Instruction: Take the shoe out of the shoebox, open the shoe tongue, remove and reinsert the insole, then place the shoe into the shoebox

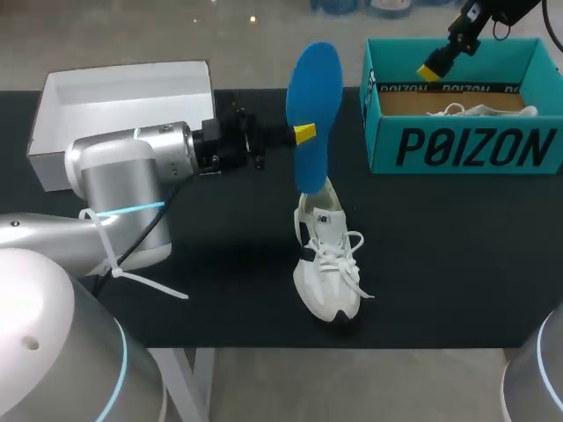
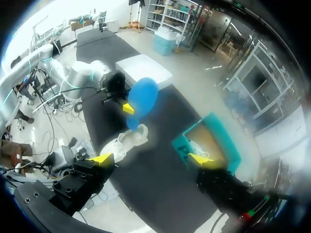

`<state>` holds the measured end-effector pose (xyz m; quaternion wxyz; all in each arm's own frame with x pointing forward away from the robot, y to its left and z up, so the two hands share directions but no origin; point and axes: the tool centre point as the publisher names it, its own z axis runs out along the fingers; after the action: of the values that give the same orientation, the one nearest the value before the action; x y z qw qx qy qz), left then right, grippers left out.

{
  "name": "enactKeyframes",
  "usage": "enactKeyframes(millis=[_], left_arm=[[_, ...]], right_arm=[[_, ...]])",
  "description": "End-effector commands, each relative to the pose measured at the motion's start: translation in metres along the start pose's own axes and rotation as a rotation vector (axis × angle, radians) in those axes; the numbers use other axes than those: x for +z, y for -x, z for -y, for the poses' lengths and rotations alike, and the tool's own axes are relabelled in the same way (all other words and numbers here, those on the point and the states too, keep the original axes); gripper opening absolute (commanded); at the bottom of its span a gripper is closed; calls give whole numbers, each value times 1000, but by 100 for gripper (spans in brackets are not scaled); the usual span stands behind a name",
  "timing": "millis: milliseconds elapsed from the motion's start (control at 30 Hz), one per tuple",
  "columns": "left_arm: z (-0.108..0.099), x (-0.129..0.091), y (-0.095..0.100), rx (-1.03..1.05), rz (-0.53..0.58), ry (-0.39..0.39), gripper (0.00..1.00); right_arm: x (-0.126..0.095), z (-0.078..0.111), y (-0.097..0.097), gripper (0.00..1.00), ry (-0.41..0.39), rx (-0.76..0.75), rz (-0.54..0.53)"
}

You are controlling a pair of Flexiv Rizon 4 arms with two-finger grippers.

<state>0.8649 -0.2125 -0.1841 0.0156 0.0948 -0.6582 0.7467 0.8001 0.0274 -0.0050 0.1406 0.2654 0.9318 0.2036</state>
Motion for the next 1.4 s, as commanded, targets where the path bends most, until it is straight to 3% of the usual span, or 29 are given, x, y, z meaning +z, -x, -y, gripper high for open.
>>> enactKeyframes(millis=[33,1233,1400], left_arm=[[5,-7,3,407,-163,-18,0],[6,-5,5,427,-162,-4,0],[21,7,5,796,-238,-6,0]], right_arm=[[0,-2,1,100,-5,1,-1],[0,-2,1,100,-5,1,-1],[0,-2,1,100,-5,1,-1]])
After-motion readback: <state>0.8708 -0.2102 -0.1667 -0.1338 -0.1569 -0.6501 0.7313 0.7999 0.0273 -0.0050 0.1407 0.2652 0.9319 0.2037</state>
